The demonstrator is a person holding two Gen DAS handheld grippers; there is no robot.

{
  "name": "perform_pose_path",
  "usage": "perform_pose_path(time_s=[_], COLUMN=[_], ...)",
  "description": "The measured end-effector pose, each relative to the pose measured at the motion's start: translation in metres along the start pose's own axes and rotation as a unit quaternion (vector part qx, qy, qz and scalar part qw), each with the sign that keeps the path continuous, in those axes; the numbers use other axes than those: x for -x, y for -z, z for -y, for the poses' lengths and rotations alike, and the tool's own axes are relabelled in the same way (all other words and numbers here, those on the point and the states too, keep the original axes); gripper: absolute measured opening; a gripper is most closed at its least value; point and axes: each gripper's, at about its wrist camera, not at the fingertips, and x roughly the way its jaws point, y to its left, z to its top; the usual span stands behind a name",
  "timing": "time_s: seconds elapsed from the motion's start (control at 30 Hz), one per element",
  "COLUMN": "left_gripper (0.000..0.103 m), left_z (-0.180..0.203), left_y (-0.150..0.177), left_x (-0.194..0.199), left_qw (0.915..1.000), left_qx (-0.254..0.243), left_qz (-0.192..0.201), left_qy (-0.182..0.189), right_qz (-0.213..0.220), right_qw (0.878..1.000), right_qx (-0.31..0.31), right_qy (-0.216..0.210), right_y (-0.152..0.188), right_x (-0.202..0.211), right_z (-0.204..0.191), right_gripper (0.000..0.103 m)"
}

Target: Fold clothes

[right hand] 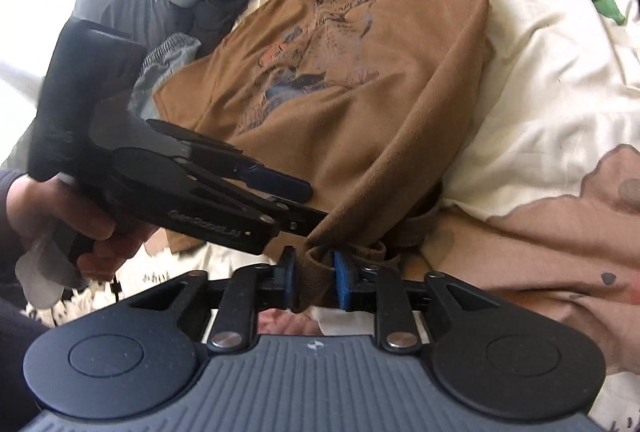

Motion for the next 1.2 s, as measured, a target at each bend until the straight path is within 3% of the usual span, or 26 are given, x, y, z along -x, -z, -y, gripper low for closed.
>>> perform_pose_path(time_s=[0.07, 0.13, 0.2, 0.5, 0.63, 0.87, 1.1, 1.2], left_gripper=[0.049, 0.034, 0.004, 0.001, 0.001, 0.001, 0.002, 0.001], left_z=[0.003, 0.006, 0.005, -0.013, -0.033, -0.078, -0.083, -0.09], left_y=[0.002, 0.004, 0.006, 0.013, 0.011, -0.005, -0.011, -0.013], left_x=[-0.006, -0.01, -0.009, 0.033, 0.056, 0.062, 0.067, 0.073], left_qw=[0.9998, 0.999, 0.9991, 0.9981, 0.9957, 0.9902, 0.9861, 0.9831], left_qx=[-0.01, -0.021, -0.019, 0.0, 0.01, 0.026, 0.011, 0.029], left_qz=[-0.001, -0.001, 0.001, 0.033, 0.047, 0.047, 0.063, 0.076], left_qy=[-0.017, -0.039, -0.038, -0.052, -0.079, -0.129, -0.153, -0.164], right_qz=[-0.005, -0.006, -0.004, 0.001, 0.003, 0.0, -0.006, 0.004], right_qw=[1.0, 1.0, 1.0, 0.999, 0.999, 0.999, 1.0, 0.999], right_qx=[0.003, 0.001, -0.001, -0.014, -0.025, -0.033, -0.024, -0.036], right_qy=[0.006, 0.011, 0.015, 0.044, 0.048, 0.025, 0.001, -0.01], right_y=[0.002, 0.004, 0.004, 0.004, 0.005, 0.005, 0.0, -0.006], right_x=[0.003, 0.007, 0.012, 0.031, 0.034, 0.022, -0.002, -0.015], right_z=[0.002, 0.004, 0.006, 0.023, 0.032, 0.031, 0.019, 0.02], right_gripper=[0.027, 0.028, 0.029, 0.034, 0.034, 0.034, 0.034, 0.038])
